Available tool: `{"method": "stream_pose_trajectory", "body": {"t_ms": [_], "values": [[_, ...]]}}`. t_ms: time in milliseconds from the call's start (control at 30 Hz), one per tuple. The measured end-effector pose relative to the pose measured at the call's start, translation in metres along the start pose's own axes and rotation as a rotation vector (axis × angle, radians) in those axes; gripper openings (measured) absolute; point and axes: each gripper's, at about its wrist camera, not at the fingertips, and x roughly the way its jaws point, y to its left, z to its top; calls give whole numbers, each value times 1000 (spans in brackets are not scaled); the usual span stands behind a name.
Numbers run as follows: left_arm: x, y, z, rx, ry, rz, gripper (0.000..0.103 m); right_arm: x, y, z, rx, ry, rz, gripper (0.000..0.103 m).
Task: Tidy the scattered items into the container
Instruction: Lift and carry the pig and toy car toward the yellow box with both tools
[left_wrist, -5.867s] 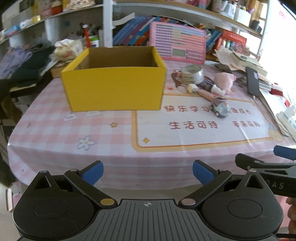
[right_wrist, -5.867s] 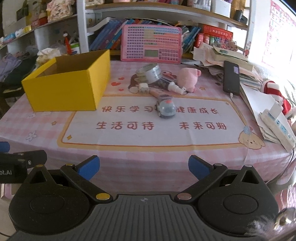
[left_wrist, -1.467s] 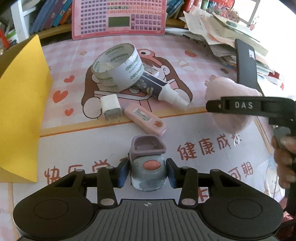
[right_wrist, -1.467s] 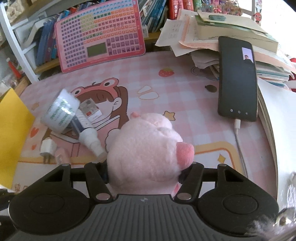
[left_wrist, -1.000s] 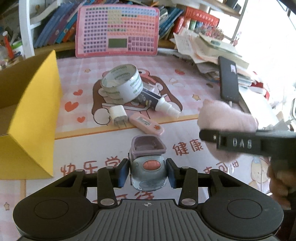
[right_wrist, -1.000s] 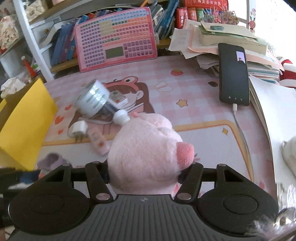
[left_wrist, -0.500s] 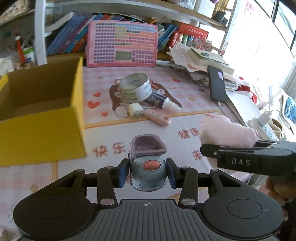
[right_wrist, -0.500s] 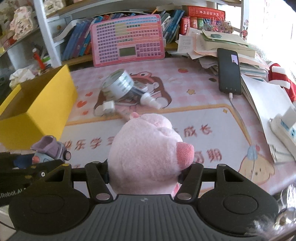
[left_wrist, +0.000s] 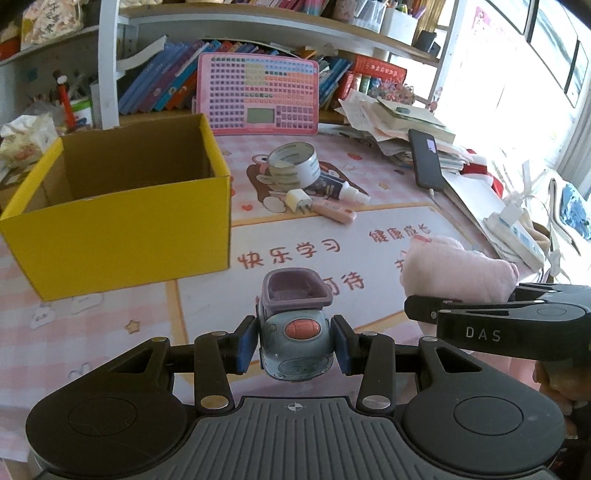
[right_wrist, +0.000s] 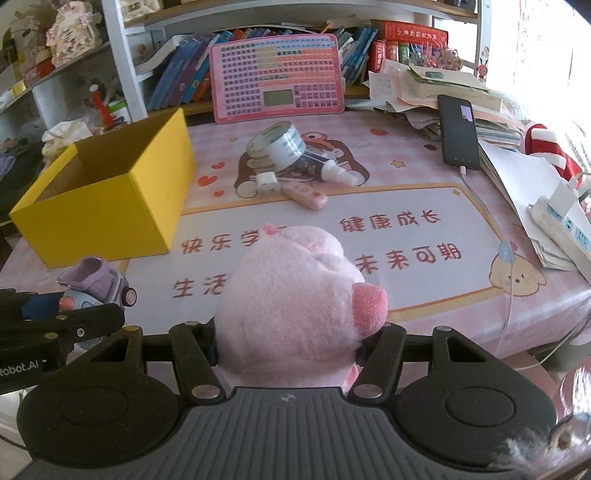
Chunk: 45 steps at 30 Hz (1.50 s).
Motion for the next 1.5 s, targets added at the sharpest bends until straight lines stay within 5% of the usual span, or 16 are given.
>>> {"method": "stream_pose_trajectory", "body": {"t_ms": [1133, 1500], "values": [[-53, 73, -39, -100, -52, 91, 41, -12, 98, -16, -168, 12, 99, 59], [-77, 99, -34, -138, -130, 161, 41, -12, 132, -1, -267, -65, 172, 59]]}}
